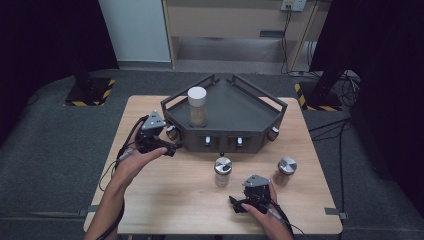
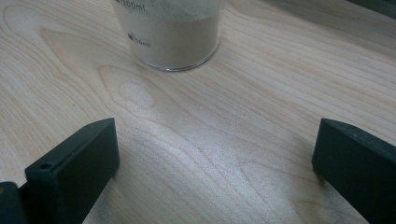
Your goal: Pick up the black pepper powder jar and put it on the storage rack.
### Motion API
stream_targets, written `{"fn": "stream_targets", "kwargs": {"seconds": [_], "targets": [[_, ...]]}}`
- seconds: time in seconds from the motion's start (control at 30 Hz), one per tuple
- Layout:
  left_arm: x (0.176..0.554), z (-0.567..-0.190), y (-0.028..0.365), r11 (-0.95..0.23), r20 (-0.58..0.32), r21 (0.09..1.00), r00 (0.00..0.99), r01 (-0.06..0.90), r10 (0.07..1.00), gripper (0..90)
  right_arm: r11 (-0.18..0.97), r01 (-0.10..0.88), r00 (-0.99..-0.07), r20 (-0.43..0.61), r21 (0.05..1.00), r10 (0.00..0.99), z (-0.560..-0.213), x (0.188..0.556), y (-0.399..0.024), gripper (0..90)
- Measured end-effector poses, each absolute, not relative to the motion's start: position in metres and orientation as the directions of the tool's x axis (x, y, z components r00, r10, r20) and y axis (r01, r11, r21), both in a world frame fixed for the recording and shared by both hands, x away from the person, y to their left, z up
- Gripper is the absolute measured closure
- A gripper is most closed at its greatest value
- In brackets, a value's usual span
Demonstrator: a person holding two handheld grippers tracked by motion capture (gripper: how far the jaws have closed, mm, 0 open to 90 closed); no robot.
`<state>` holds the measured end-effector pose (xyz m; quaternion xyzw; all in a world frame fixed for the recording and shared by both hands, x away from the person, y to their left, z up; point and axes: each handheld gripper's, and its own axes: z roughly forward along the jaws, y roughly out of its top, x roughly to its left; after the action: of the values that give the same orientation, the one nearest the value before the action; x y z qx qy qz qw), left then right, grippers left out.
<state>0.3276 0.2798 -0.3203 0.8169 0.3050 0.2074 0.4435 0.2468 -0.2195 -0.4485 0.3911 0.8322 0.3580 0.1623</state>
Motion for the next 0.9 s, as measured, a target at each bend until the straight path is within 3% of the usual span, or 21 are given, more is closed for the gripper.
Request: {"fn": "stream_targets", "kwargs": {"seconds": [0.9], "targets": [[0.307,-0.352,0.277,-0.455,0.058,0.821,0.743,0.344,0.667,1.0,0.438,0.535,-0.641,0.010,0.723,0.767,-0.448,0.247,-0.220,0.8]]}}
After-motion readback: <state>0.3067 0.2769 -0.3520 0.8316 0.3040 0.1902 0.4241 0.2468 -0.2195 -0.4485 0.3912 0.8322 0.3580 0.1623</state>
